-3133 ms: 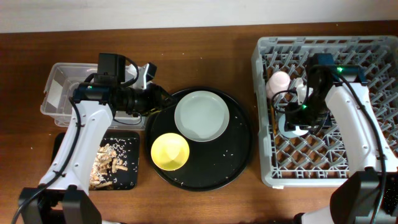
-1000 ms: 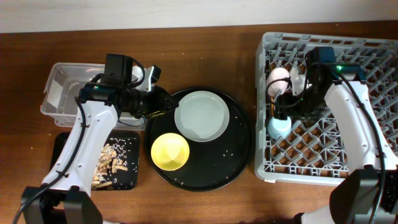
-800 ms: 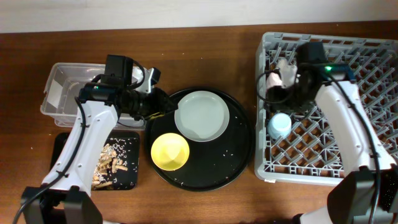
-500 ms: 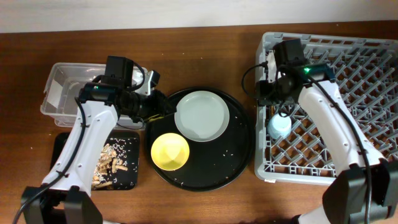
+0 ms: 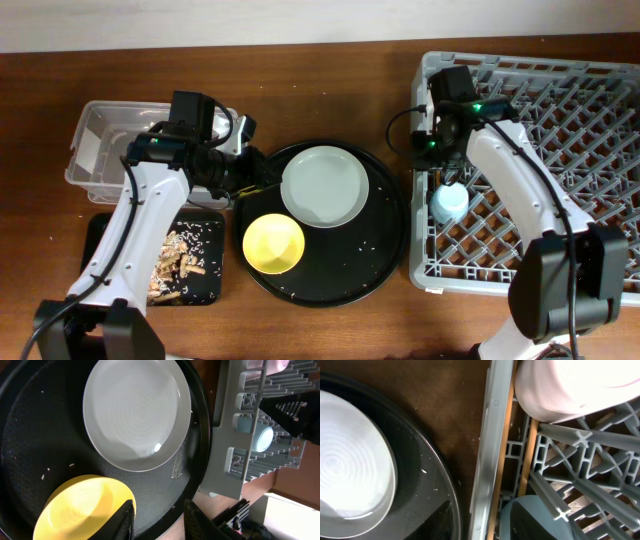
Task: Sort waste into correct bins and load items into the dishwasher rack
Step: 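Open the right gripper and raise it off the blue cup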
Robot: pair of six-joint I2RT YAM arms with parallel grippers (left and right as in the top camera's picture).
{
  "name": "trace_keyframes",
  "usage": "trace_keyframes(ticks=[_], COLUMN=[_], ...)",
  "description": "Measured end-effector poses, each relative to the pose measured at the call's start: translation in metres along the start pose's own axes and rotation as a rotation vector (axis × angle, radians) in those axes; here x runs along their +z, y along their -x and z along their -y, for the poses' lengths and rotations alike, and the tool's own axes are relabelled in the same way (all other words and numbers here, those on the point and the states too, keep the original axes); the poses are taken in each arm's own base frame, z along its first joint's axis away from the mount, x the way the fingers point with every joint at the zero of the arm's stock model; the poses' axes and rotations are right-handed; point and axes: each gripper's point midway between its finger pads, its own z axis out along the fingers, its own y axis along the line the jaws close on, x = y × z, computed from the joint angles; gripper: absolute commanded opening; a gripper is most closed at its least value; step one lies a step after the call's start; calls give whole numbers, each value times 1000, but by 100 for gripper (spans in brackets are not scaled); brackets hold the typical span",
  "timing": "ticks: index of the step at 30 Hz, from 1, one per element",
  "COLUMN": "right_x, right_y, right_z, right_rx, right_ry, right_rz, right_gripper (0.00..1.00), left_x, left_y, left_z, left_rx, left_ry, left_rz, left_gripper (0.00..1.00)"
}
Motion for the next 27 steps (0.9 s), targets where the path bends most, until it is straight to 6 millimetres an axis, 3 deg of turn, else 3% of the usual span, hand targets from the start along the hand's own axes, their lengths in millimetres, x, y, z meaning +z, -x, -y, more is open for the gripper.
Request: trace_keyframes(ticks=[11, 27], right_x=[12, 9], right_y=[-10, -29], right_z=[1, 3], right_rx=[4, 18], right_ry=[-1, -12], right_rz=[-58, -140], right_gripper=[8, 8], left_x=[0, 0], left_y=[0, 0], left_z=[-1, -1], left_rx=[3, 3], left_ry=[7, 7], left_rz=[2, 2], left_gripper=[32, 32])
